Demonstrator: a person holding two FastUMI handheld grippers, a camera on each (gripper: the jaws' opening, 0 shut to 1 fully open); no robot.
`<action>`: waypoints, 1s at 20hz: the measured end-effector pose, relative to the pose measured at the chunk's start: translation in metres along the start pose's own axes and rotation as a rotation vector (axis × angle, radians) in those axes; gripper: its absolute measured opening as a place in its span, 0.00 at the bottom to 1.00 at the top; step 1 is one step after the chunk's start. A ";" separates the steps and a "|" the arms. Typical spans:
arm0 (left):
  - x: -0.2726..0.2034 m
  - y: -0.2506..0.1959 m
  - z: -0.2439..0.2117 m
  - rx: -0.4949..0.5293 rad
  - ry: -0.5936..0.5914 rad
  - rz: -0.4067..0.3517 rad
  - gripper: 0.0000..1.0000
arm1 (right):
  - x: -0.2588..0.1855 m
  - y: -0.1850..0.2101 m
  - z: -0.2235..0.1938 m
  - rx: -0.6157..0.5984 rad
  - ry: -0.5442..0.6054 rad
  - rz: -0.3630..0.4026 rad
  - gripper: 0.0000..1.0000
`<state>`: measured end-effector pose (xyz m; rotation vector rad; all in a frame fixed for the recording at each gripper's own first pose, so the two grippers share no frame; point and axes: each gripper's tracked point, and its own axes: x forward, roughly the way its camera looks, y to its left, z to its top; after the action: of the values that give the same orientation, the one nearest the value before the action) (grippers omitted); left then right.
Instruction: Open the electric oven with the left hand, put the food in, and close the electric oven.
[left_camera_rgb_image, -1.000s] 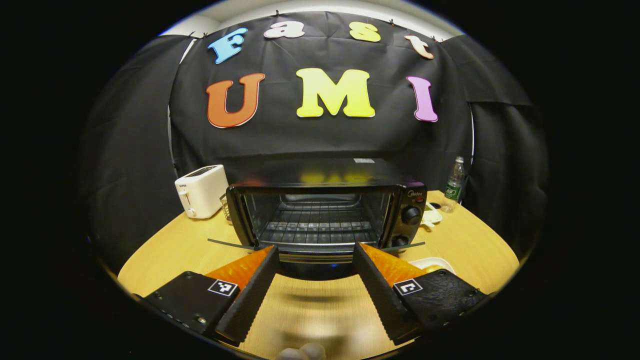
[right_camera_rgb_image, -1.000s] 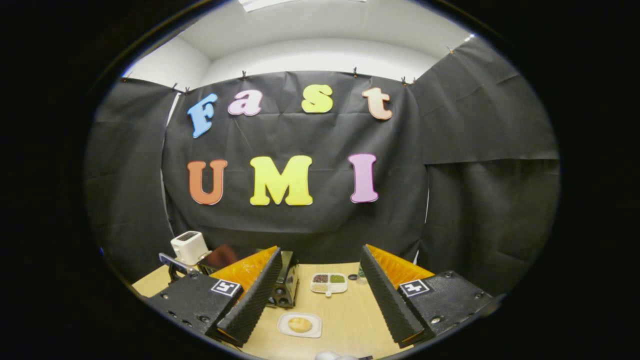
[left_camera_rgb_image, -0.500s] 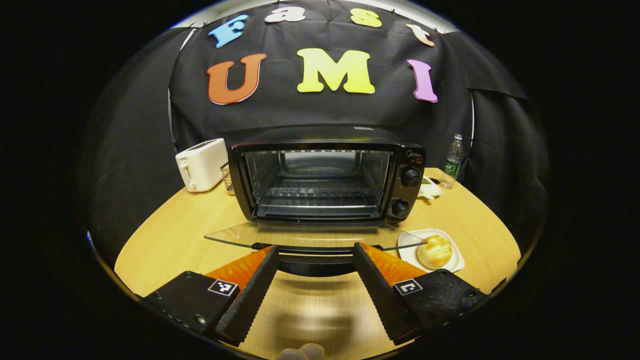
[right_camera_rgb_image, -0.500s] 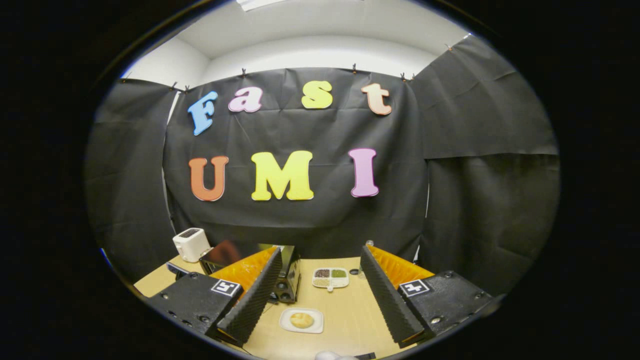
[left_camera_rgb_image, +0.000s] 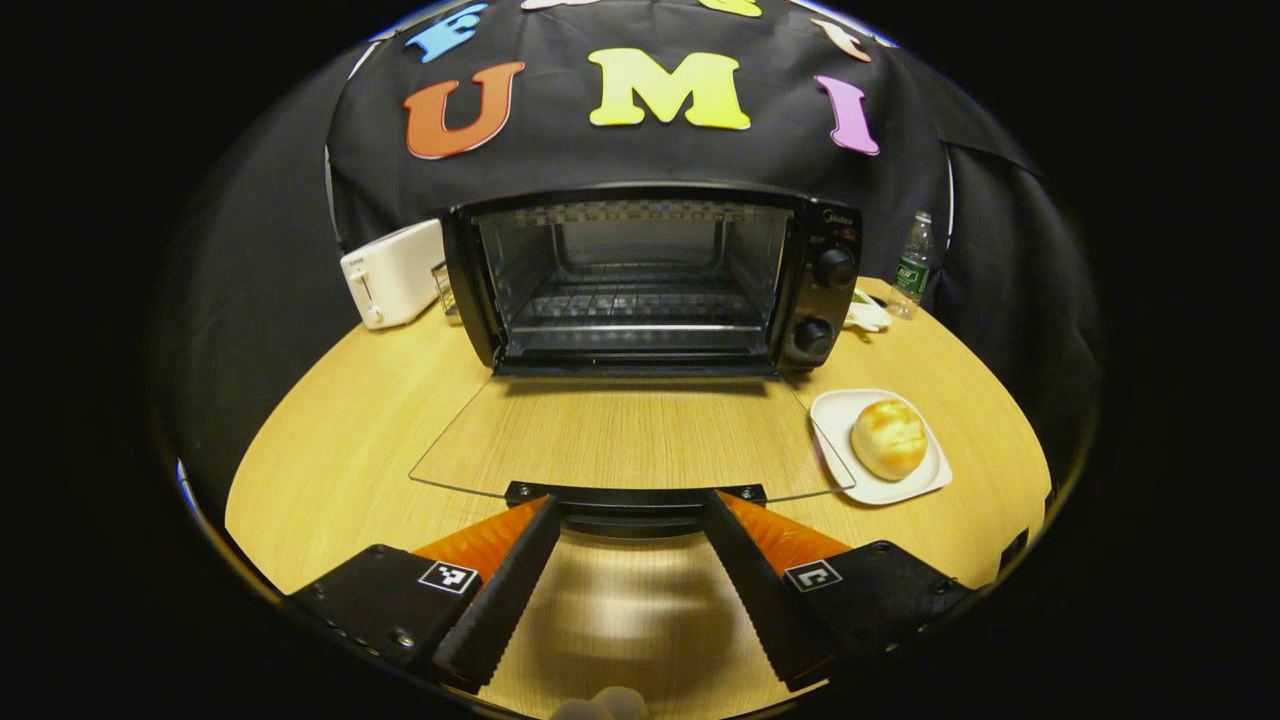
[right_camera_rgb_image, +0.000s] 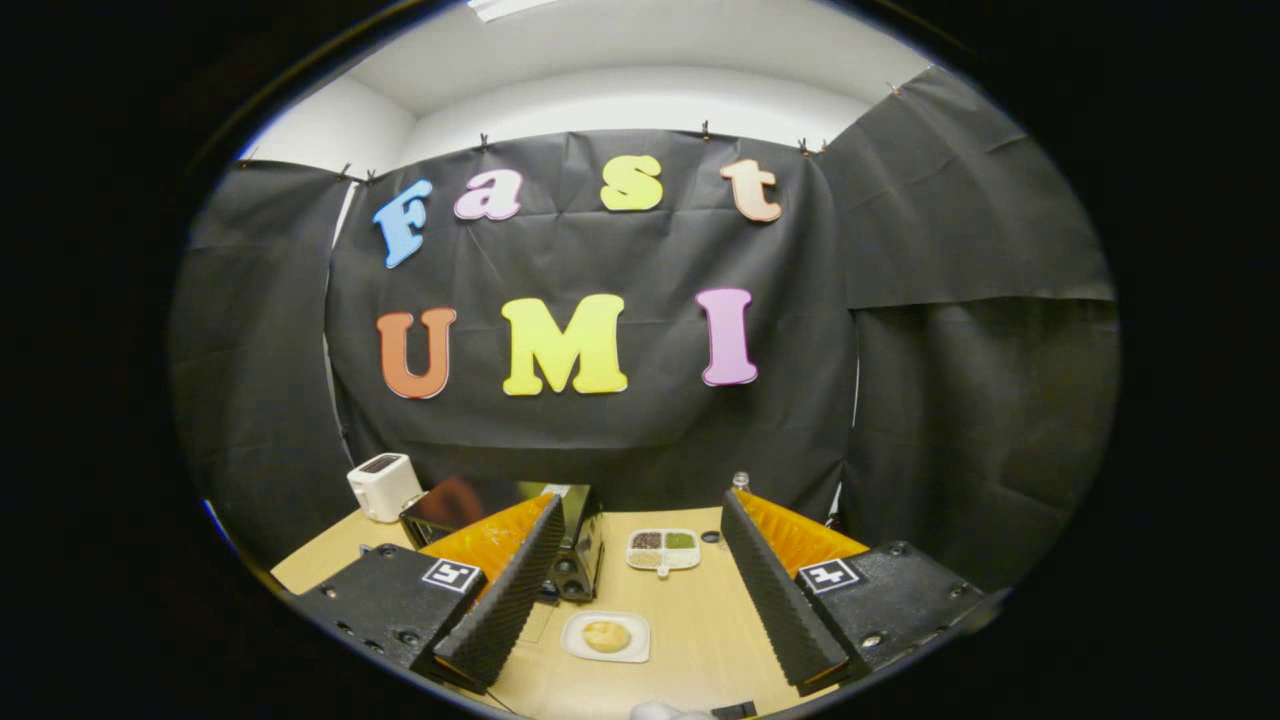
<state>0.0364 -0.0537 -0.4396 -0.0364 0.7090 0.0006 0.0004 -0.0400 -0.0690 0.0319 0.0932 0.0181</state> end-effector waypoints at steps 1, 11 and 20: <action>0.001 0.000 -0.005 -0.012 0.018 -0.004 0.95 | 0.000 -0.001 -0.001 -0.001 0.001 0.000 1.00; 0.004 -0.004 -0.007 0.003 0.030 -0.019 0.93 | -0.002 -0.004 -0.004 0.015 0.012 -0.006 1.00; -0.086 0.010 0.092 -0.011 -0.270 -0.053 0.93 | 0.006 -0.007 -0.008 -0.053 -0.038 -0.016 1.00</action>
<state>0.0311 -0.0395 -0.3146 -0.0645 0.4381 -0.0407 0.0059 -0.0463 -0.0776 -0.0216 0.0551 0.0042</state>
